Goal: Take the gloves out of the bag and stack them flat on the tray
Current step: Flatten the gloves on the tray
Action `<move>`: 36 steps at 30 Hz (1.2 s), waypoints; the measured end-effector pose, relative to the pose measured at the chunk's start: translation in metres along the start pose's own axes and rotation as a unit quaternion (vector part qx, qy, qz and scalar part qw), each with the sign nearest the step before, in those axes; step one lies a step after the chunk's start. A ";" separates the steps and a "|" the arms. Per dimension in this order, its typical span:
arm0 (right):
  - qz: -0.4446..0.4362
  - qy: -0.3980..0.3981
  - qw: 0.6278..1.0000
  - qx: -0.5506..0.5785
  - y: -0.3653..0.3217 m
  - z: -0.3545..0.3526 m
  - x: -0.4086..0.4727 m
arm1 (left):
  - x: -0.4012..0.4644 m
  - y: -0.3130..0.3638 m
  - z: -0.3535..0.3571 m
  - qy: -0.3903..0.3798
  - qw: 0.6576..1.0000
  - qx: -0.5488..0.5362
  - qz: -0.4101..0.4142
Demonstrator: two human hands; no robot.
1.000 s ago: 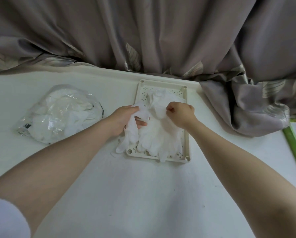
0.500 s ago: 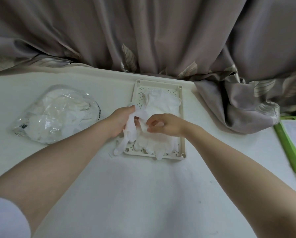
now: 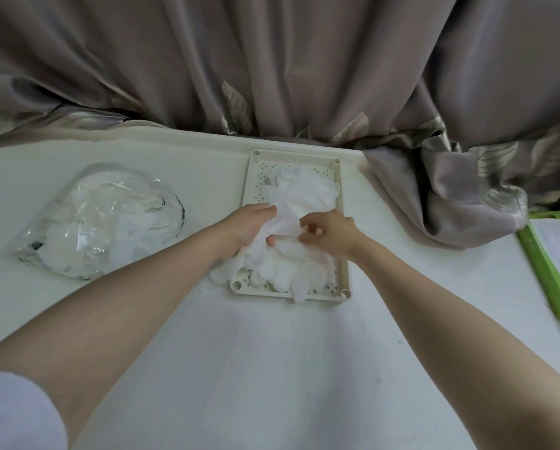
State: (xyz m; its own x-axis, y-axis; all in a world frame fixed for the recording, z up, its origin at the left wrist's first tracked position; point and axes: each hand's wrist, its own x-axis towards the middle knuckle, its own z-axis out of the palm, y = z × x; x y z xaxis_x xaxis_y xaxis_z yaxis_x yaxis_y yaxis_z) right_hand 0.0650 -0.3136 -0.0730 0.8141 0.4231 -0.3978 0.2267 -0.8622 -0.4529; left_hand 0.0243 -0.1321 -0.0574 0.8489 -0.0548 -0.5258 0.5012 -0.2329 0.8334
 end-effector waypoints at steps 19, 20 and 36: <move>0.034 -0.151 0.945 0.288 0.005 -0.007 -0.015 | 0.000 -0.024 -0.012 0.016 0.996 -0.063 -0.053; 0.016 -0.155 0.956 0.250 0.003 -0.005 -0.016 | 0.000 -0.023 -0.012 0.031 0.995 -0.076 -0.055; 0.040 0.091 0.995 0.009 -0.005 0.017 -0.002 | -0.005 -0.015 -0.021 0.116 0.968 -0.219 -0.043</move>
State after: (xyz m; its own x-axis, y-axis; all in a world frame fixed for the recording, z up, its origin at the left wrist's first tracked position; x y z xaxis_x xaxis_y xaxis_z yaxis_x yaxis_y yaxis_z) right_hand 0.0530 -0.3052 -0.0832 0.9132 0.2937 -0.2826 0.1487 -0.8856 -0.4401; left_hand 0.0159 -0.1076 -0.0641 0.7907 0.1775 -0.5859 0.5512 0.2099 0.8075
